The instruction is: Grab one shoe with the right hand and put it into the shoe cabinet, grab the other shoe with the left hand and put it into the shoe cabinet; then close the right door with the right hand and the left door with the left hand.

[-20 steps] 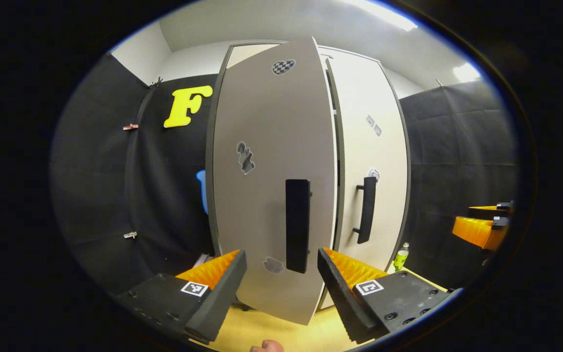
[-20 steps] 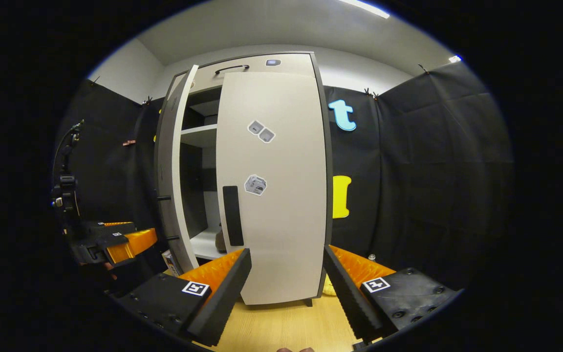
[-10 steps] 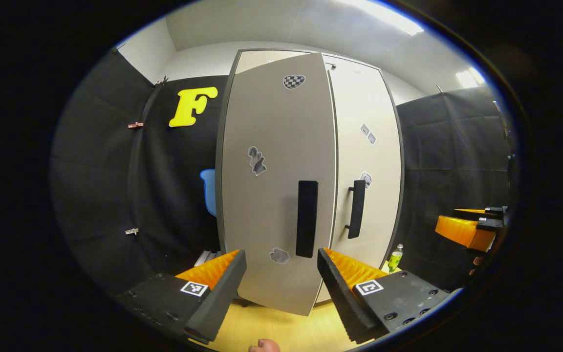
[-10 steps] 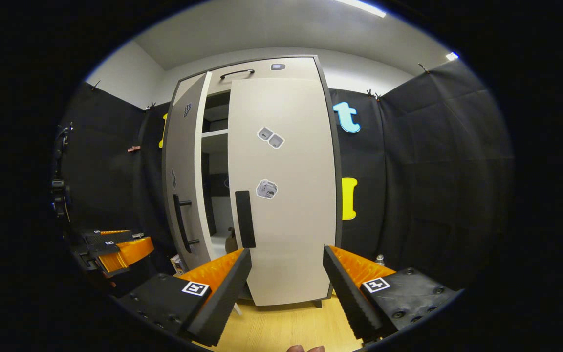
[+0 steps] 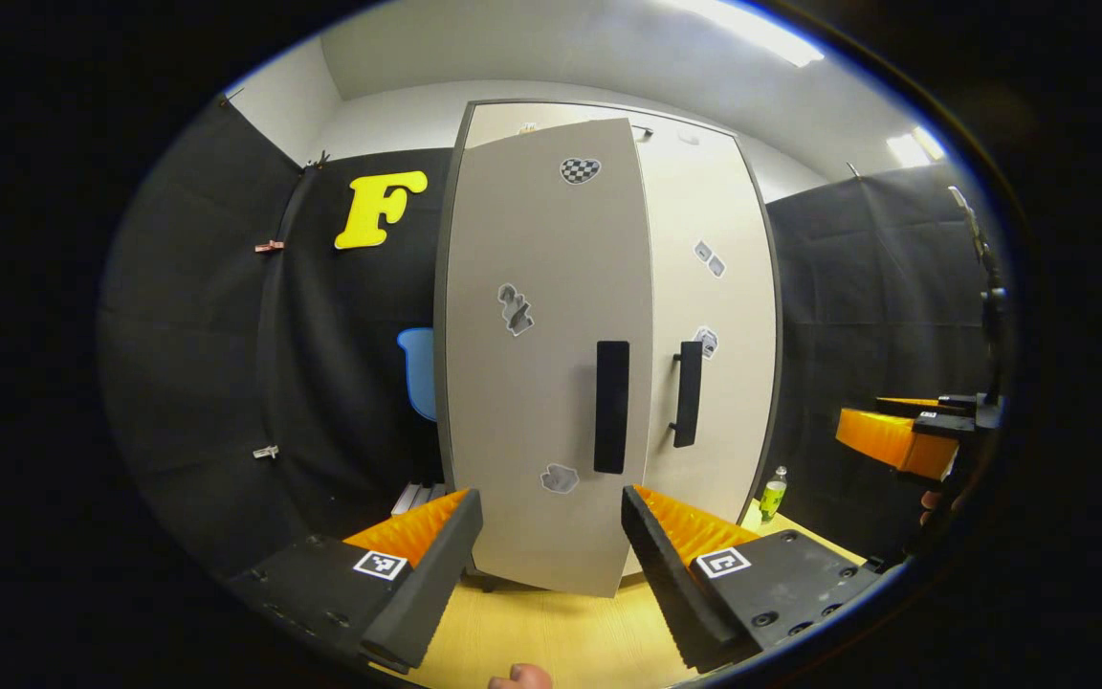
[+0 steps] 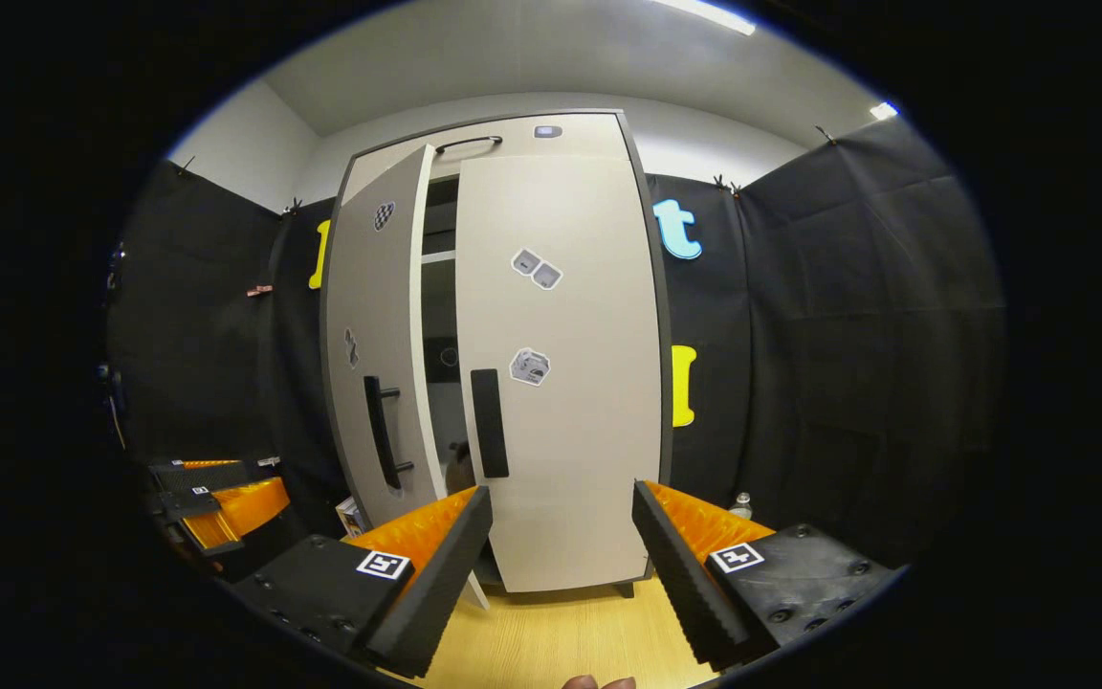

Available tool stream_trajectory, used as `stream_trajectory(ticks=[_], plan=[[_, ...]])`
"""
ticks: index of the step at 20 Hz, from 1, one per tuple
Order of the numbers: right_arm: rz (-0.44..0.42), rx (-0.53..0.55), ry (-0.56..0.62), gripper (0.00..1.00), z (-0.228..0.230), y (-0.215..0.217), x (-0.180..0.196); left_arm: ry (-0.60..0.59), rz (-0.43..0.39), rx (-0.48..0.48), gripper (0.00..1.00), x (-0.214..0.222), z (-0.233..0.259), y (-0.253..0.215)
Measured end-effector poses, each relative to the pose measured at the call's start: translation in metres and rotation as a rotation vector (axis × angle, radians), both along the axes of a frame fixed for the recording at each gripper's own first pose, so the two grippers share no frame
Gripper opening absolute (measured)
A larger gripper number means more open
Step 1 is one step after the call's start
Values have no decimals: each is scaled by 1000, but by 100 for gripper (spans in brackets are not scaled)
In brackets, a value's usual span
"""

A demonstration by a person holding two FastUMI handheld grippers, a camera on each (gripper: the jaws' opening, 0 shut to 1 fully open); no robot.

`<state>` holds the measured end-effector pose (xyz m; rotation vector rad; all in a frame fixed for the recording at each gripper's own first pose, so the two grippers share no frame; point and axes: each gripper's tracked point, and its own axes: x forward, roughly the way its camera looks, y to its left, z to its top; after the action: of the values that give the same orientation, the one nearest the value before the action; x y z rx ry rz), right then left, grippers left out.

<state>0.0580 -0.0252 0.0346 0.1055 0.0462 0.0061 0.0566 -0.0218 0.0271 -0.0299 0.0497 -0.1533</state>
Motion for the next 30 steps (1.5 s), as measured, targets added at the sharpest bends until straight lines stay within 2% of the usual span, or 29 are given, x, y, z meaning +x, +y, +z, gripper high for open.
stream_trajectory(ticks=[5, 6, 8, 10, 11, 19, 30], plan=[[-9, -17, 9, 98, -3, 3, -3, -15, -2, 23, 93, -1, 2, 2], [-12, -20, 10, 100, -3, 3, -3, -13, -3, 21, 93, 0, 1, 2], [-20, -28, 13, 98, -3, 2, -2, -7, 0, 21, 93, 1, -1, 4], [-26, -39, 14, 100, -4, 1, -3, -4, 9, 25, 93, 1, -2, 6], [-28, -44, 12, 98, -3, 0, -3, -4, 14, 27, 93, 1, -3, 7], [-31, -68, 7, 98, -2, 0, -6, -17, 60, 22, 93, 0, 2, 16], [-27, -115, 13, 98, -6, 3, -8, -22, 56, 21, 93, -3, 1, 16]])
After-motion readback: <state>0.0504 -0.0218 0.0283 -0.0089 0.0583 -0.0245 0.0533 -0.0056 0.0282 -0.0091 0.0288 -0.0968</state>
